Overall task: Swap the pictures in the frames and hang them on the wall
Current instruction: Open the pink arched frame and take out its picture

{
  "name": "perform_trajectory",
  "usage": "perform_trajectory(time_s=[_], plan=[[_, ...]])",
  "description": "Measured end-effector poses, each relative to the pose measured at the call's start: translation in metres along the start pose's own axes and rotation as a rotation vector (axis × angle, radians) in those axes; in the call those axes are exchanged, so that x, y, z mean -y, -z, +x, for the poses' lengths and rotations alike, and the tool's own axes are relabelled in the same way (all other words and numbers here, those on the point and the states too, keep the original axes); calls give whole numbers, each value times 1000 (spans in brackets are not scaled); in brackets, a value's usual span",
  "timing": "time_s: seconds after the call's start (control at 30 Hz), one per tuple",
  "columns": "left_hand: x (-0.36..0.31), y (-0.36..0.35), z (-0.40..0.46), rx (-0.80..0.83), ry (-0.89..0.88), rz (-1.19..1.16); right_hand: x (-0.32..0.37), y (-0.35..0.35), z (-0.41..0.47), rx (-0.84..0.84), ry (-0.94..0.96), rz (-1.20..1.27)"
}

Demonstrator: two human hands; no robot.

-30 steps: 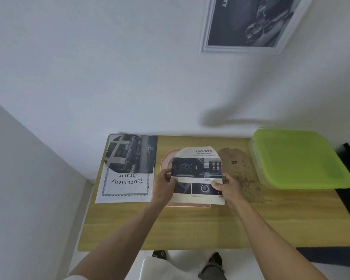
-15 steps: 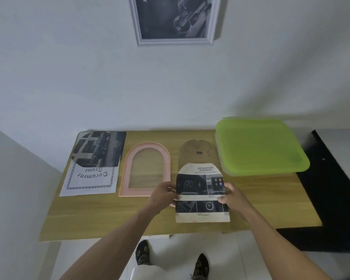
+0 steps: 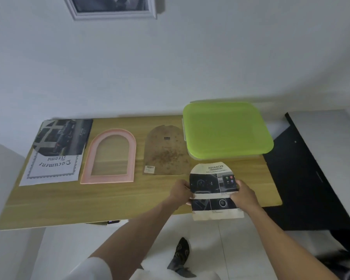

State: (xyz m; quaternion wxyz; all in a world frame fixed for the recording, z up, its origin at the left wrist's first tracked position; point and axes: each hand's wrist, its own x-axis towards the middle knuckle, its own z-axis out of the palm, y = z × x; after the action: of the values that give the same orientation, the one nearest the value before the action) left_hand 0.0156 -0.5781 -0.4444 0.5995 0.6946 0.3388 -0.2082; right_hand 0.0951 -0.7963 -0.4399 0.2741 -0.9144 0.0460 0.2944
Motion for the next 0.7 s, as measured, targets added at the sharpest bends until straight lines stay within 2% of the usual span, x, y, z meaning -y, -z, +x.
perform_trajectory(time_s=[0.1, 0.17, 0.27, 0.33, 0.4, 0.5, 0.7], plan=[[-3, -19, 7, -112, -40, 73, -6, 3, 5, -79, 3, -149], [-1, -24, 7, -198, -128, 301, -9, 0, 5, -142, 36, -304], [3, -30, 0, -258, -361, 724, -17, -6, 3, -243, 233, -453], [7, -32, 0, -225, -544, 899, -22, -12, 5, -215, 334, -501], [12, -33, 3, -119, -596, 1035, -22, -16, 8, -154, 340, -530], [17, -35, 7, -36, -544, 1067, -20, -15, 12, -142, 348, -535], [16, -39, 9, -54, -524, 1002, -15, -12, 18, -127, 321, -521]])
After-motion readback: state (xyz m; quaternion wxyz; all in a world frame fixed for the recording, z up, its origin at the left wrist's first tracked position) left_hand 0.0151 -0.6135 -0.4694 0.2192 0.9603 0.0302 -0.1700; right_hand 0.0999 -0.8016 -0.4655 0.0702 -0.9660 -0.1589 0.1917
